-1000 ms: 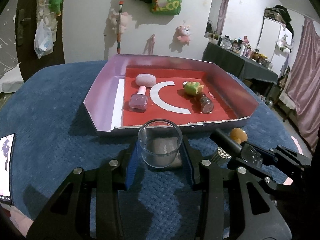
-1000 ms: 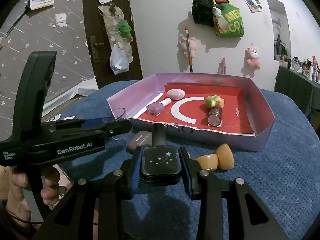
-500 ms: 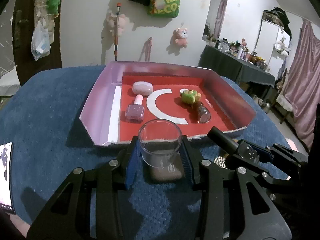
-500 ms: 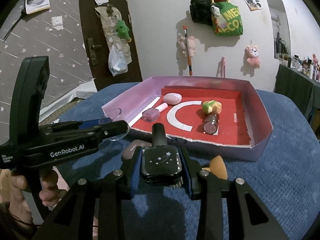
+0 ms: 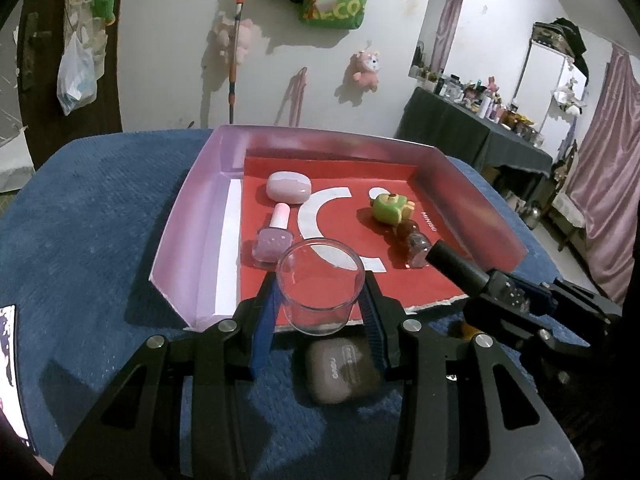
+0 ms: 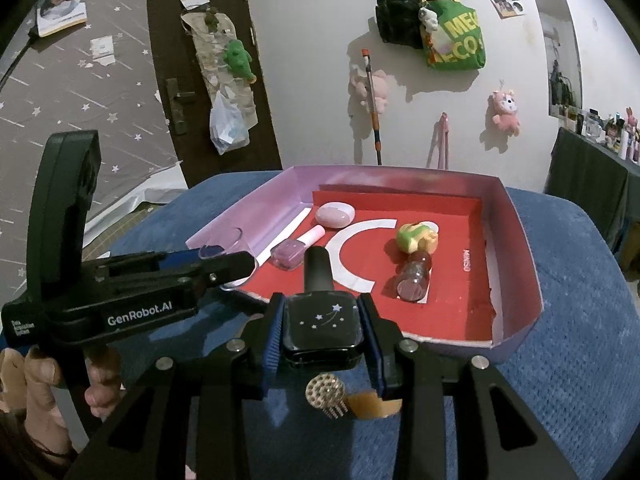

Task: Organize rigid objects
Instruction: 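Carry the glass cup with the left gripper while the right gripper carries the black bottle into the box, then lower and release the cup beside the nail polish while the right gripper sets the bottle by the frog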

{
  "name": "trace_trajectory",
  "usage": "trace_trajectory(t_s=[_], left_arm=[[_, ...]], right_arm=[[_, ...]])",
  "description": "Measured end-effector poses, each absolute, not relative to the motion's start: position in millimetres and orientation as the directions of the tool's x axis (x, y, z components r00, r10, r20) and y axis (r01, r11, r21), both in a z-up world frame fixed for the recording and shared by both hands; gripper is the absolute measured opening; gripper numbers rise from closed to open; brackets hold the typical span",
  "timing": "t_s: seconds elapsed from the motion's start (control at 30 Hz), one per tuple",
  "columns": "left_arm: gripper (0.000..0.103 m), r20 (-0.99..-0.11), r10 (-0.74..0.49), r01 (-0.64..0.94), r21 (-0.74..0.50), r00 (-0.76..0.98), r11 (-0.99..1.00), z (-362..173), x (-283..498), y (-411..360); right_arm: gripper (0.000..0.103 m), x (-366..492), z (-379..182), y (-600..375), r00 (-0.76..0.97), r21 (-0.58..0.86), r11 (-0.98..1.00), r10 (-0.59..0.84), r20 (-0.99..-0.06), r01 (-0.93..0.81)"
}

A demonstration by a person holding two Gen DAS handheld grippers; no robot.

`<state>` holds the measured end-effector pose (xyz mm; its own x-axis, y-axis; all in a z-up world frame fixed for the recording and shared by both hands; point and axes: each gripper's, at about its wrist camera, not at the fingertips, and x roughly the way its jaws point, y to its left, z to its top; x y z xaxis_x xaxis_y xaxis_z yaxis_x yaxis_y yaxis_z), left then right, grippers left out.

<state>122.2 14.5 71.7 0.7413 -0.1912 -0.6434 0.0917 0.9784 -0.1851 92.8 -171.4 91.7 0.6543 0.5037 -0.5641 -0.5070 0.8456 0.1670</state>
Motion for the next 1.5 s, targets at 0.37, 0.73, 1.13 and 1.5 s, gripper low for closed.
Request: trace_trajectory(t_s=[0.37, 0.73, 1.13, 1.5], left_arm=[[0.038, -0.690, -0.203, 0.091, -0.196, 0.695, 0.976, 59, 151, 18], [0.038, -0.735, -0.218, 0.088, -0.212, 0.642, 0.973, 43, 170, 21], [0.038, -0.763, -0.213, 0.080, -0.207, 0.610, 0.975, 29, 183, 23], [0.038, -0.766, -0.218, 0.083, -0.212, 0.604, 0.974, 29, 196, 21]], right_arm=[[0.038, 133, 83, -169, 0.598, 0.220, 0.846, 0.506, -0.622, -0.486], [0.038, 162, 70, -157, 0.527, 0.249, 0.841, 0.503, -0.685, -0.479], [0.038, 178, 56, -150, 0.484, 0.268, 0.851, 0.485, -0.728, -0.451], [0.038, 196, 41, -161, 0.503, 0.238, 0.889, 0.423, -0.754, -0.390]])
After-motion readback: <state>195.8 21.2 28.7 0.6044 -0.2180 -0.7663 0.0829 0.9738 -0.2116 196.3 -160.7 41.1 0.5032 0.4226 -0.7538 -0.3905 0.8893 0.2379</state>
